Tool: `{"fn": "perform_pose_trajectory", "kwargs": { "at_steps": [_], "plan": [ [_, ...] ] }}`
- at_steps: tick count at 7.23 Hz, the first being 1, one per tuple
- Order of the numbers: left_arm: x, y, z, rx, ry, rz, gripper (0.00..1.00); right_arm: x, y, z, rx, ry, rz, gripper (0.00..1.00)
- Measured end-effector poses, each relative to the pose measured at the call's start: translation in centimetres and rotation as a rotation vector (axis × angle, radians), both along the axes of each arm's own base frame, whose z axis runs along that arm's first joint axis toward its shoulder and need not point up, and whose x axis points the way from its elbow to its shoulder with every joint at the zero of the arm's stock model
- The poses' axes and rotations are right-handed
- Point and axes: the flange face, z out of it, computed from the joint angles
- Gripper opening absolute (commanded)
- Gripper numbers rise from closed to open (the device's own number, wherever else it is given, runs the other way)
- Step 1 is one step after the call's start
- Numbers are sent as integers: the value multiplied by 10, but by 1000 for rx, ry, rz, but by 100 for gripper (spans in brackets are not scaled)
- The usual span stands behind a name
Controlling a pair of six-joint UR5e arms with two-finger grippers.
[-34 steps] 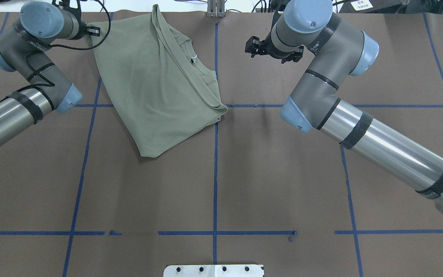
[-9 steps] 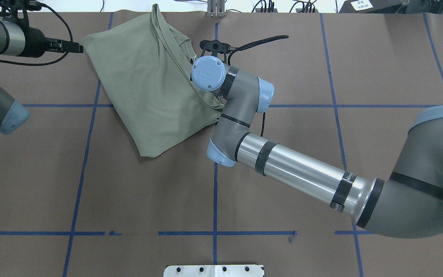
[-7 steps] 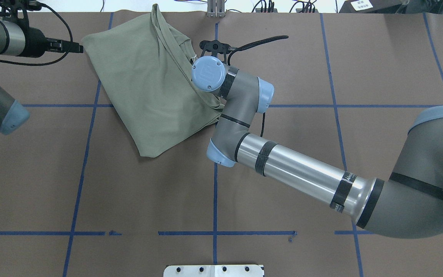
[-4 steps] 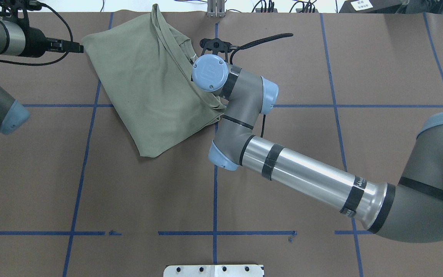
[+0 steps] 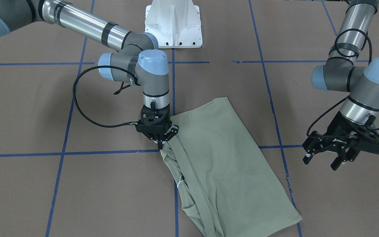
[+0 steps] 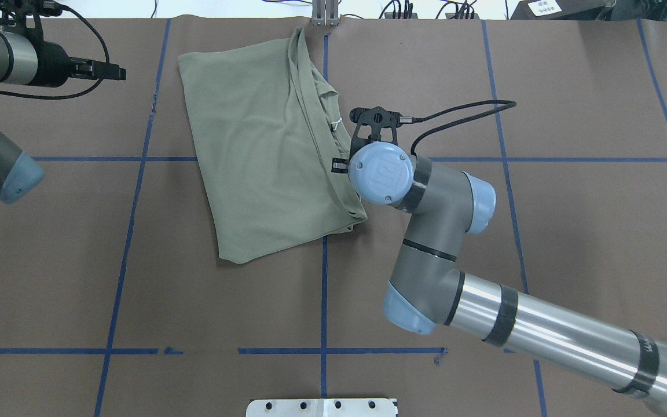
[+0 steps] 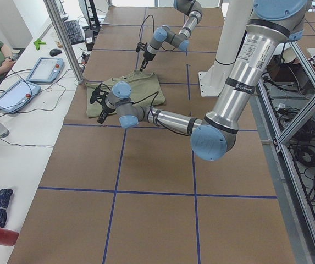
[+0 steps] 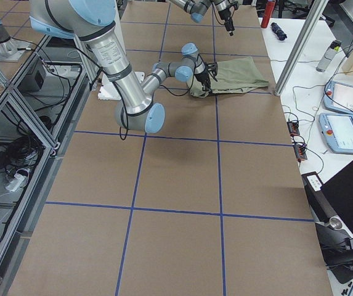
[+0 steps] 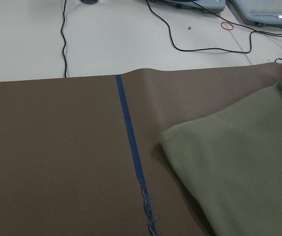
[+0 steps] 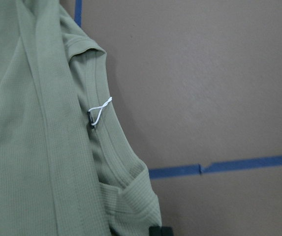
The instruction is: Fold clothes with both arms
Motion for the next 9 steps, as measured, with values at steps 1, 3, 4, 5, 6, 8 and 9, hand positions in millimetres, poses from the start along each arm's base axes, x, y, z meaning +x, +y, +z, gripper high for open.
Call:
{"fn": "perform_pose_trajectory", "kwargs": {
  "at_steps": [1,3,4,5,6,8,9],
  "plan": [
    [0,0,0,1,1,1,100,24,42,14,11,8,-19,0],
    [0,1,-1,4,3,2,100,67,111,40,15,18,-39,5],
    [1,1,-2,5,4,3,100,74,131,49,16,27,-43,99],
    [1,2,-2,6,5,5,100,75,143,54,17,32,-46,100],
    [3,3,-3,6,8,7,100,73,149,53,19,29,-49,100],
    [8,6,-6,2,18,13,100,56,153,30,11,18,-93,100],
    [11,8,-7,0,21,16,100,45,155,11,-4,31,-154,100]
  ]
}}
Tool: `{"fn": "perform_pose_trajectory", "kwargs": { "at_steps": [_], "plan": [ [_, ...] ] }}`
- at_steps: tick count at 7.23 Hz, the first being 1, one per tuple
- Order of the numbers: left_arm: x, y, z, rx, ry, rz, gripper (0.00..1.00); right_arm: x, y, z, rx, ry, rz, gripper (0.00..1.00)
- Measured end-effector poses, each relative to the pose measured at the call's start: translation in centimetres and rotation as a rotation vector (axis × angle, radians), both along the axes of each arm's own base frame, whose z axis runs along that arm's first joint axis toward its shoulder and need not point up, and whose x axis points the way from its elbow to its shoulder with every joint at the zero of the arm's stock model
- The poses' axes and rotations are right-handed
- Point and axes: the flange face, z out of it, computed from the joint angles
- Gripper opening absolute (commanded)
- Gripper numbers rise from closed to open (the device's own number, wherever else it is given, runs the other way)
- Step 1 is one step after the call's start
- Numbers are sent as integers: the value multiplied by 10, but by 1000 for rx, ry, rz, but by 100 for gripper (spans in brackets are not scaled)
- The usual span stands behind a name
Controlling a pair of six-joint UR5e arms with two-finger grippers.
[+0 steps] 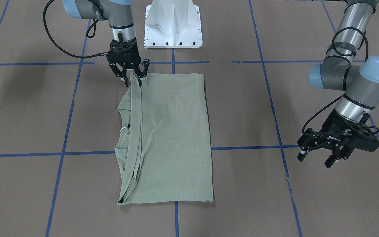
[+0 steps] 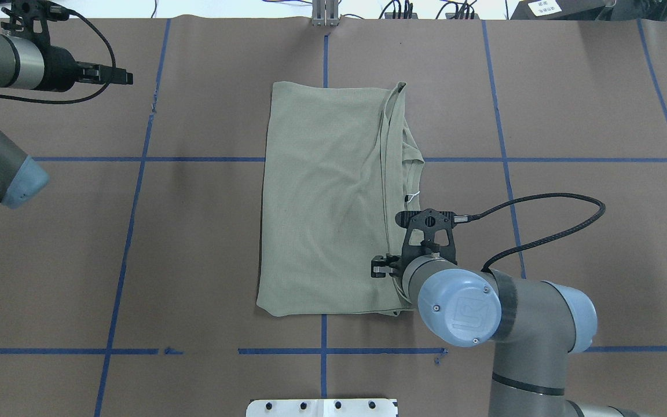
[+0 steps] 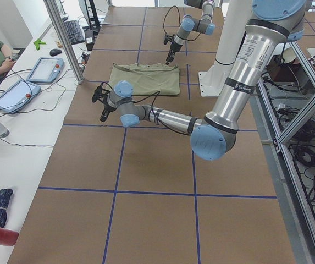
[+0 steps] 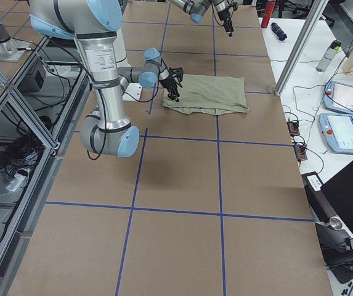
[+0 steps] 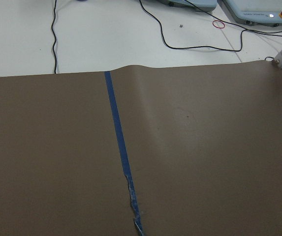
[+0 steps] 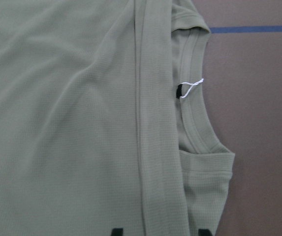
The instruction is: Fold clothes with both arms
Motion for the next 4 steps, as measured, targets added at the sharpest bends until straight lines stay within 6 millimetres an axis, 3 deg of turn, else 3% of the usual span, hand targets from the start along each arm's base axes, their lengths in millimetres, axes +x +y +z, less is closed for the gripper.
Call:
{"fn": "perform_pose_trajectory", "kwargs": {
  "at_steps": [1,4],
  "plan": [
    [2,1,0,-1,1,2,100,-8,5,-10,-5,28,-81,100],
    [3,1,0,-1,2,3,100,-19,24,-8,72,97,-274,100]
  ]
}}
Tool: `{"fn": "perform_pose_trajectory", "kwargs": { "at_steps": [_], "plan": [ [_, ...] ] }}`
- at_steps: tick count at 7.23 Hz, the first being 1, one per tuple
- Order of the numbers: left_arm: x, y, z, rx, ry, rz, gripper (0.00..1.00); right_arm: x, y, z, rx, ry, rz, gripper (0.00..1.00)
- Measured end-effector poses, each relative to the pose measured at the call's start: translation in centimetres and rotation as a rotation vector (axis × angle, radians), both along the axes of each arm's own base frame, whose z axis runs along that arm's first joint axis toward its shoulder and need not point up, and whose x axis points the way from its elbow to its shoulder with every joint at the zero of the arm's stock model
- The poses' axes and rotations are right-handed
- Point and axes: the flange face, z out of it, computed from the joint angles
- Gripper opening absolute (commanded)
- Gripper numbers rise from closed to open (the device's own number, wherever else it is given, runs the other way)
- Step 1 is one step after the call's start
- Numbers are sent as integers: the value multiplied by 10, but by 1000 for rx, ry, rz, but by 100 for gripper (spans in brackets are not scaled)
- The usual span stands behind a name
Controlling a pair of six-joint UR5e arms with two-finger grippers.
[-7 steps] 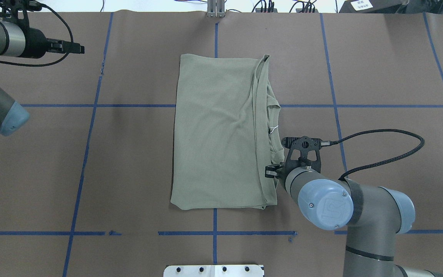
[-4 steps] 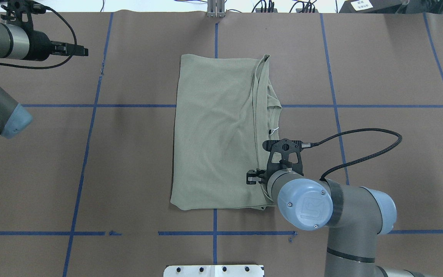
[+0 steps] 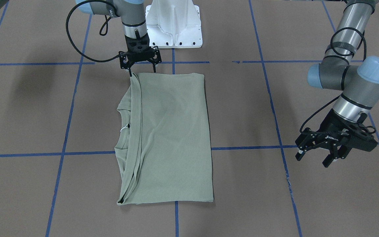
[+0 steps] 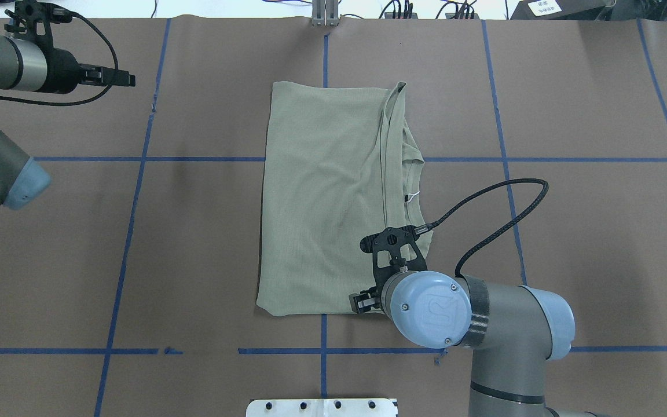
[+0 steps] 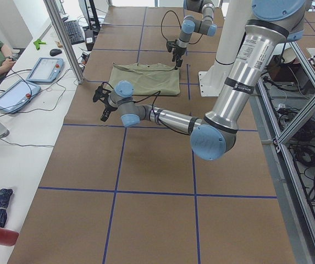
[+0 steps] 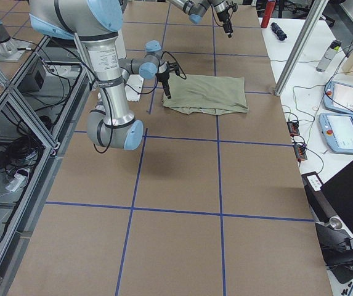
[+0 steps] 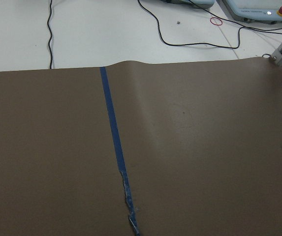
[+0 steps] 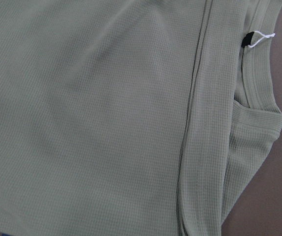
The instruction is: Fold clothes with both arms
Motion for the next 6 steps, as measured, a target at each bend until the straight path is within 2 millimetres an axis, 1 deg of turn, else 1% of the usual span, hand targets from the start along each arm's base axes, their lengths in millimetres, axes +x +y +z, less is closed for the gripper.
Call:
{"fn": "perform_pose_trajectory", "kwargs": {
  "at_steps": [1,3,4,5,6],
  "plan": [
    [1,0,0,0,0,1,100,-1,3,5,13,14,-18,100],
    [4,2,-1,-2,3,4,100,2,1,16,20,33,-23,100],
    [5,2,-1,-7,7,3,100,3,1,20,23,41,-28,98],
    [6,3,-1,-10,9,2,100,4,1,26,23,50,-30,82],
    [7,3,-2,-10,11,2,100,5,2,32,21,57,-30,68]
  ]
}}
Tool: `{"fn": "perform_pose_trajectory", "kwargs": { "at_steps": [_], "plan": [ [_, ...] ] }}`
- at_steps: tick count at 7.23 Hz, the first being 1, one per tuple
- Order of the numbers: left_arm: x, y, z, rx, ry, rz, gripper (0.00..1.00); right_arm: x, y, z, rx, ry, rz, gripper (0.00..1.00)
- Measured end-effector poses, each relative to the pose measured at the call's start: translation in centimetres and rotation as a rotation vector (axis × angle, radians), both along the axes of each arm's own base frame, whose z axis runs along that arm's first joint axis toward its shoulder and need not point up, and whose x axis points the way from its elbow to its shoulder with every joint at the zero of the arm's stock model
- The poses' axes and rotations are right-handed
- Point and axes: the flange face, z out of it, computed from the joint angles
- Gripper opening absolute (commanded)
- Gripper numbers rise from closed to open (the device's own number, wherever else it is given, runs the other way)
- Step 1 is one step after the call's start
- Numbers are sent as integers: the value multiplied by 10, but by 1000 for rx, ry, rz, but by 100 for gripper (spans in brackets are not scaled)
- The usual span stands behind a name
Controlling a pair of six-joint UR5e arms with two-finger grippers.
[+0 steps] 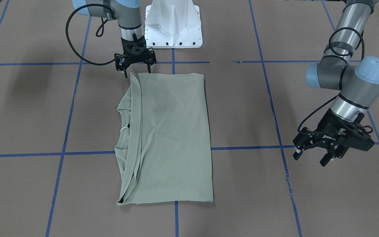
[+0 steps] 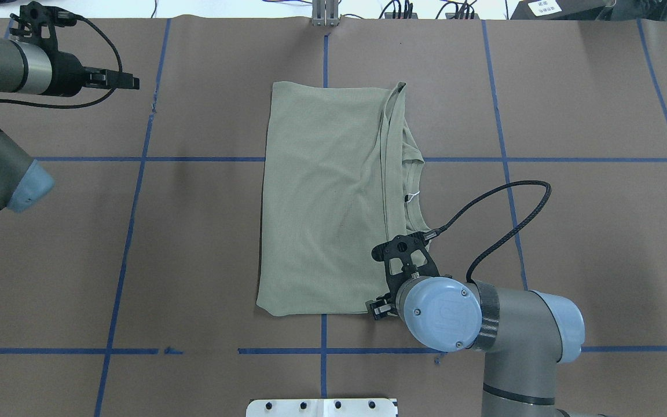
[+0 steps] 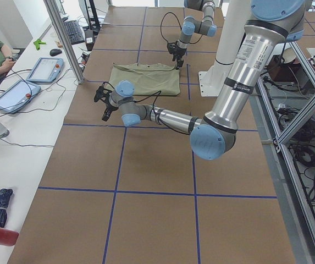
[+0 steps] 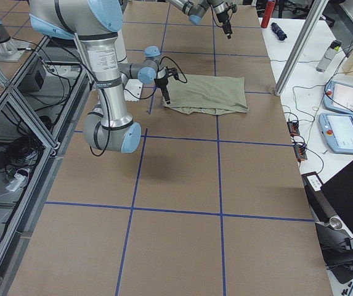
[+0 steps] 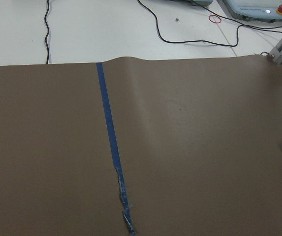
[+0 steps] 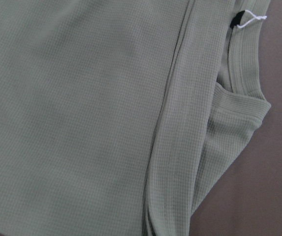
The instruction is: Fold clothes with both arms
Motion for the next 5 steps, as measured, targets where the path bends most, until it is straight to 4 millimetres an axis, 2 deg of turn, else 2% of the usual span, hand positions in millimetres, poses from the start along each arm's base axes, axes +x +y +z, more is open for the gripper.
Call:
{"fn": "perform_pose_trajectory", "kwargs": {
  "at_steps": [1,3,4,5],
  "plan": [
    [1,1,-1,1,1,0,100,0,2,3,-3,3,-1,55],
    [1,1,-1,1,1,1,100,-3,7,4,-7,3,-5,46],
    [2,1,-1,2,2,2,100,-5,10,4,-8,2,-9,31],
    [2,2,-2,3,2,3,100,-5,11,4,-8,2,-10,9]
  ]
}}
